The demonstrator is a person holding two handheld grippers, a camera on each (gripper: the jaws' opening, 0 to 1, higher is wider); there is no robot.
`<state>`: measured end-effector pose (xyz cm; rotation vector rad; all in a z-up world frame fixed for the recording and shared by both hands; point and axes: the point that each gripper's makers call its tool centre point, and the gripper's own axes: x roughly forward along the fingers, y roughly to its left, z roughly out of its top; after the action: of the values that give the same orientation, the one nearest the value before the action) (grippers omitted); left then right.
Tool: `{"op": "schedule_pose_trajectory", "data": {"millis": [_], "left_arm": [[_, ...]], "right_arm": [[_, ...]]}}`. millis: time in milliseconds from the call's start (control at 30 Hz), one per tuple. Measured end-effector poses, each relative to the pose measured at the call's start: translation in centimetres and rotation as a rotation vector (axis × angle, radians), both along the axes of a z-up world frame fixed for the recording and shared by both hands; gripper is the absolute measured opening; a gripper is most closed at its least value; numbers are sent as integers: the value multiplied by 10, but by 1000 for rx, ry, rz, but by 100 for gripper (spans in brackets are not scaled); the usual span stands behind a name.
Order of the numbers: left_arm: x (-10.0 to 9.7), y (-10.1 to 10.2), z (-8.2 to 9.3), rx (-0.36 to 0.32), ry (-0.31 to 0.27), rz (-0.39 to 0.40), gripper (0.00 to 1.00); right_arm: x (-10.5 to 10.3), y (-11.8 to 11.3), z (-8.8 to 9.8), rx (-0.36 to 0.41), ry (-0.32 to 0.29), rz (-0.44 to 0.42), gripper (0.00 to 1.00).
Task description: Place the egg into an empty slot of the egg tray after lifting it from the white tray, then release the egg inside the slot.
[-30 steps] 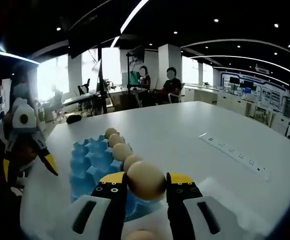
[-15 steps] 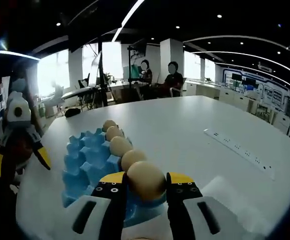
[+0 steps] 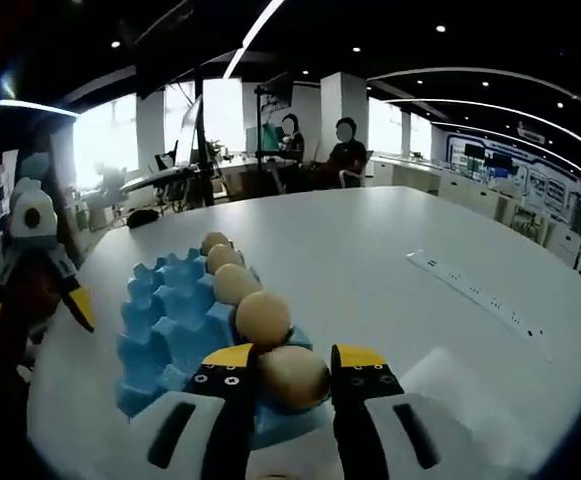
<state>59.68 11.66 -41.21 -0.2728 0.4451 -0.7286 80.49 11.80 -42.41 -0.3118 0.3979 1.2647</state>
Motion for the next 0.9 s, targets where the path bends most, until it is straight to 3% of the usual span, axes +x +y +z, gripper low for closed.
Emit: {"op": "schedule_pose_trajectory", "data": {"millis": [33, 267, 333, 633, 900], "left_arm": [[0, 0, 0, 0, 0, 0, 79], [-1, -1, 1, 1, -1, 5, 79], [-2, -1, 1, 0, 0, 6, 79], [1, -7, 1, -1, -2, -11, 79], [13, -7, 11, 16, -45, -5, 79]], "right_arm": [[4, 4, 5, 29, -1, -7, 23], [8, -3, 13, 22, -26, 1, 22], [21, -9, 29, 83, -30, -43, 22], [-3, -18, 29, 91, -31, -39, 23], [-32, -41, 56, 150, -75, -39, 26]]}}
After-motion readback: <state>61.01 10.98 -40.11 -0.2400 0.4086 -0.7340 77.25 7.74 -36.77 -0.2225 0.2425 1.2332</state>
